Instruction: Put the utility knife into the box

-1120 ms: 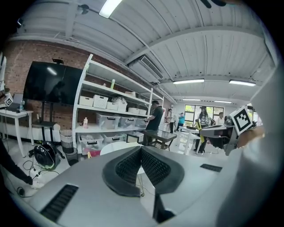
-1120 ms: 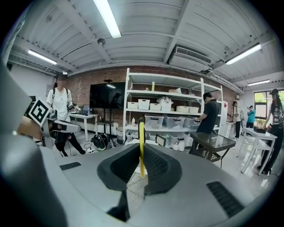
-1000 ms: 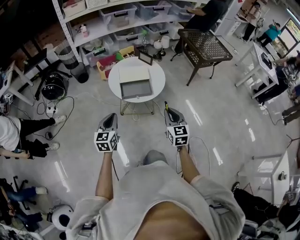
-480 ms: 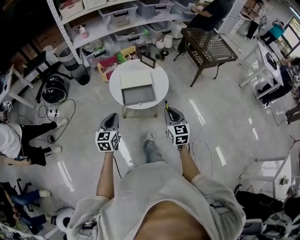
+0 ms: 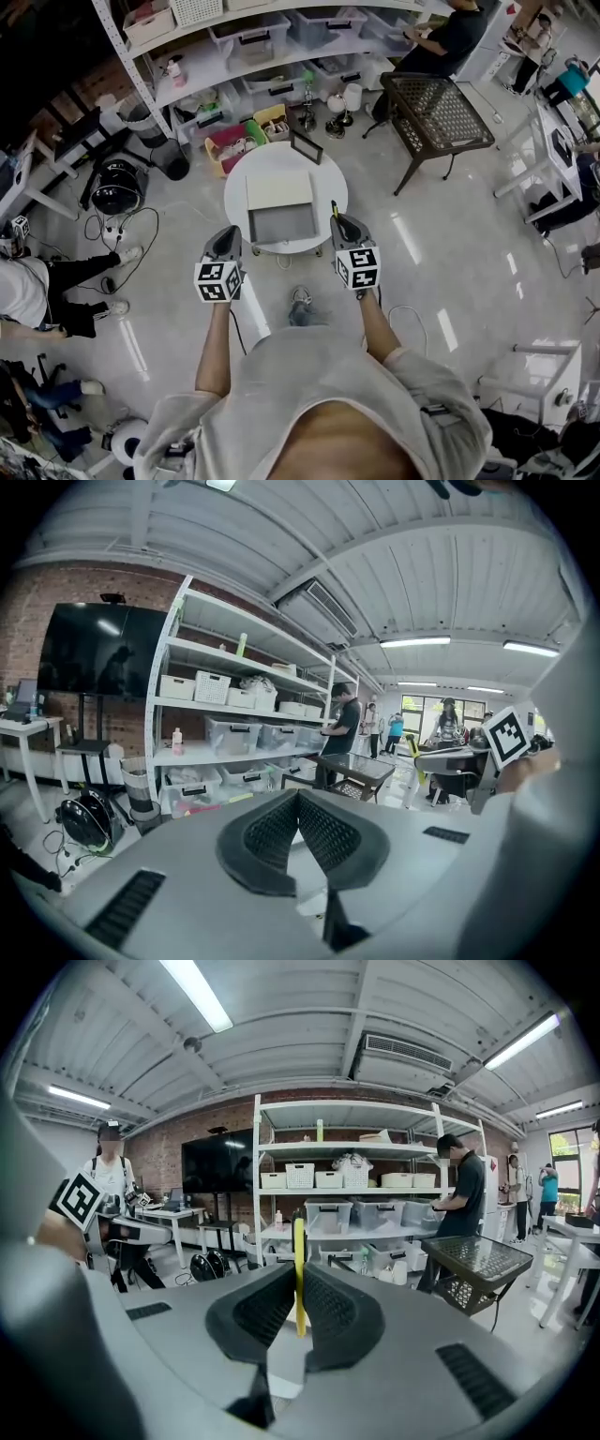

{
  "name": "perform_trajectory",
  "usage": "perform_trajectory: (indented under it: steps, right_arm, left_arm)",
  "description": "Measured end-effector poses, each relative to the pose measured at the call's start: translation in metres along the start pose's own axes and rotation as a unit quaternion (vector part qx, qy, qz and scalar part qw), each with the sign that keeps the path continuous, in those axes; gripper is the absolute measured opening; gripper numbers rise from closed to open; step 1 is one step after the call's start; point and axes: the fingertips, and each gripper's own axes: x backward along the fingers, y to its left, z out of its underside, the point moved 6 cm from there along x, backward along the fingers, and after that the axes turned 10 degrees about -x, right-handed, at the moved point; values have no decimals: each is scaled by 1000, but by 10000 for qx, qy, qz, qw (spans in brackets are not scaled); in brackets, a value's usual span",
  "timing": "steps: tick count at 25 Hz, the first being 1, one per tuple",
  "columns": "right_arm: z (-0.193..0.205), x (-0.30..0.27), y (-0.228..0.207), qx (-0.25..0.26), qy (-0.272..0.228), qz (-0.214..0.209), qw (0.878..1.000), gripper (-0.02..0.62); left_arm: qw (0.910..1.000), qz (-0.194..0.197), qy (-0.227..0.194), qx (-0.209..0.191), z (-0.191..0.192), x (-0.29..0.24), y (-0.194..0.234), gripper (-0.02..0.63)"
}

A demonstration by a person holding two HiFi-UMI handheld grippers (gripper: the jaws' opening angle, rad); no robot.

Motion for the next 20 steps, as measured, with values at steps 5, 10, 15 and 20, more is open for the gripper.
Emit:
perform_trajectory:
  steps: [5,10,15,20]
  right_arm:
    - [-19,-45,-23,-17,-20,-93,10000,49]
    - [-35,-85,-41,6,10,-198,9998,49]
    - [-44,-118,-51,85,82,-374,9992,49]
    - [-42,-142,-47,142,280,-526,9981,49]
  left_arm:
    - [10000,-72,1,-13,-17,-45,15,20]
    - [9999,-143,-8,-10,-30,-84,30,20]
    - [9997,-244,66,35,-31,-110,41,20]
    - [9993,-310,183,106,-26,-119,52,20]
